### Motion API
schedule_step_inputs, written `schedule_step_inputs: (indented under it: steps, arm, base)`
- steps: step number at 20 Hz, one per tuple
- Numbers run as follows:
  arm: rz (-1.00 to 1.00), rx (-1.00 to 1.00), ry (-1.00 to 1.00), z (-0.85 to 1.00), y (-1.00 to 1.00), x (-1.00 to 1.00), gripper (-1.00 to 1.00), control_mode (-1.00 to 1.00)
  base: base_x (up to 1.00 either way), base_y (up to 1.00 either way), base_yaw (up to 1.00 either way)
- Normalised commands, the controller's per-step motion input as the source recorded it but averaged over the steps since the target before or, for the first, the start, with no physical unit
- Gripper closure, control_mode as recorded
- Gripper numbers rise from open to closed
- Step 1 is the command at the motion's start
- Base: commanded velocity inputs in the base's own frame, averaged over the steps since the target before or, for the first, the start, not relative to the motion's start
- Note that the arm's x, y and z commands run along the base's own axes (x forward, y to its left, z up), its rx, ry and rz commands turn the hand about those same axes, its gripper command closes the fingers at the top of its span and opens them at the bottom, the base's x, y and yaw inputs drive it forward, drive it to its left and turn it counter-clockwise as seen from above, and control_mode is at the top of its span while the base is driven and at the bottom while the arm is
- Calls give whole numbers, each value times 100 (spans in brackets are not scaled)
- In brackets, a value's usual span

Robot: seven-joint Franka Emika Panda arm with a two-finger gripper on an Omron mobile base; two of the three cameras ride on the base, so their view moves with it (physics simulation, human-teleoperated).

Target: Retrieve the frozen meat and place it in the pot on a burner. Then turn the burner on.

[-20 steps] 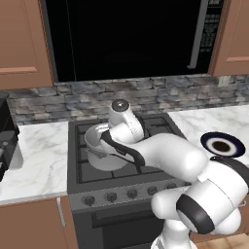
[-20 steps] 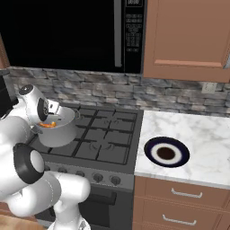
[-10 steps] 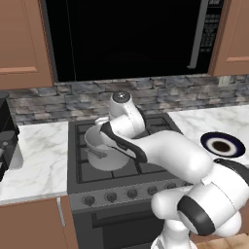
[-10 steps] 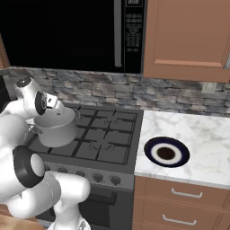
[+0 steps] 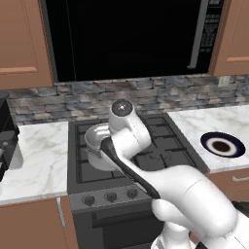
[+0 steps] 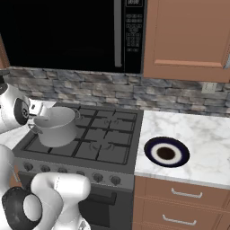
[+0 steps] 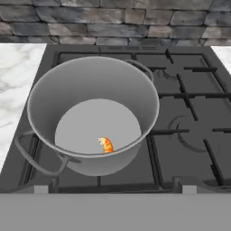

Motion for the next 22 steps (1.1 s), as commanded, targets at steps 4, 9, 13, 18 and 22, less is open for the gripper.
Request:
schedule_step_inputs:
  steps: [4, 9, 13, 18, 22]
  arm:
    - [-16, 0, -22, 2, 0, -82, -100, -100]
    - [-3, 0, -15, -3, 17, -88, -100, -100]
    - [4, 0, -23, -2, 35, -73, -100, -100]
    - [1, 0, -17, -2, 15, -42, -100, -100]
    - [0, 0, -8, -6, 0, -28, -100, -100]
  base:
    - [0, 0, 0]
    - [0, 0, 0]
    - [0, 0, 0]
    - [0, 0, 0]
    - [0, 0, 0]
